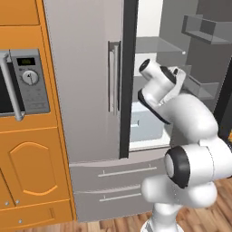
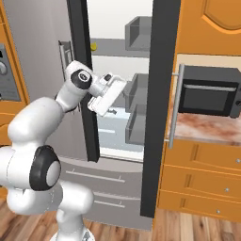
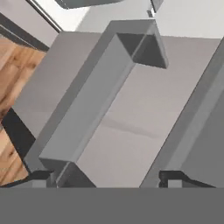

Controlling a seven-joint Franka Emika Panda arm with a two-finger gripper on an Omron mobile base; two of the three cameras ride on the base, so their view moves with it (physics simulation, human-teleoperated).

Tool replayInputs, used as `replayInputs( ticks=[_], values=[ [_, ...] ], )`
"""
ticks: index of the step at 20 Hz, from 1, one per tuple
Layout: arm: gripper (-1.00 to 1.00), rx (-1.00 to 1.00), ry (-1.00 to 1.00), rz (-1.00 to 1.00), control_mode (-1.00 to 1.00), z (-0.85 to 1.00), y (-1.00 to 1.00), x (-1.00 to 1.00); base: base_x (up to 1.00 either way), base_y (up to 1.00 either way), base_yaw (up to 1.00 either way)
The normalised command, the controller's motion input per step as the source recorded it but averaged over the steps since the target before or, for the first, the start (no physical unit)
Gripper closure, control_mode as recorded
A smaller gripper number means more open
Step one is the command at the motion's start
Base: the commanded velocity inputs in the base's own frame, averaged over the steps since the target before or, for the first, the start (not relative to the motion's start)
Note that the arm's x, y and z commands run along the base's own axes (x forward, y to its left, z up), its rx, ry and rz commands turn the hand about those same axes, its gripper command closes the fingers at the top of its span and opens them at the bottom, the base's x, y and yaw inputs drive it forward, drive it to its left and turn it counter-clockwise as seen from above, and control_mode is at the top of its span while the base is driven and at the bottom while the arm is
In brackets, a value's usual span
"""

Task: There is a bowl on the dining counter. Grab a lemon wedge from the fridge and place it in the bowl. Then get the liquor bottle and glass cup from the cabinet and place them next to the bowl.

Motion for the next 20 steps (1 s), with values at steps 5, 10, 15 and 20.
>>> replayInputs(
  ticks=[5, 10, 15, 20],
  values=[
    [-1.00, 0.35, -0.23, 0.15, -1.00, 0.00, 0.85, -0.71, 0.00, 0.00, 0.00],
    [-1.00, 0.31, -0.18, 0.19, -1.00, -0.01, 1.00, -0.51, 0.00, 0.00, 0.00],
    [-1.00, 0.33, -0.15, 0.19, -1.00, 0.07, 1.00, -0.03, 0.00, 0.00, 0.00],
    [-1.00, 0.31, -0.17, 0.15, -1.00, 0.38, 1.00, 0.06, 0.00, 0.00, 0.00]
  ],
)
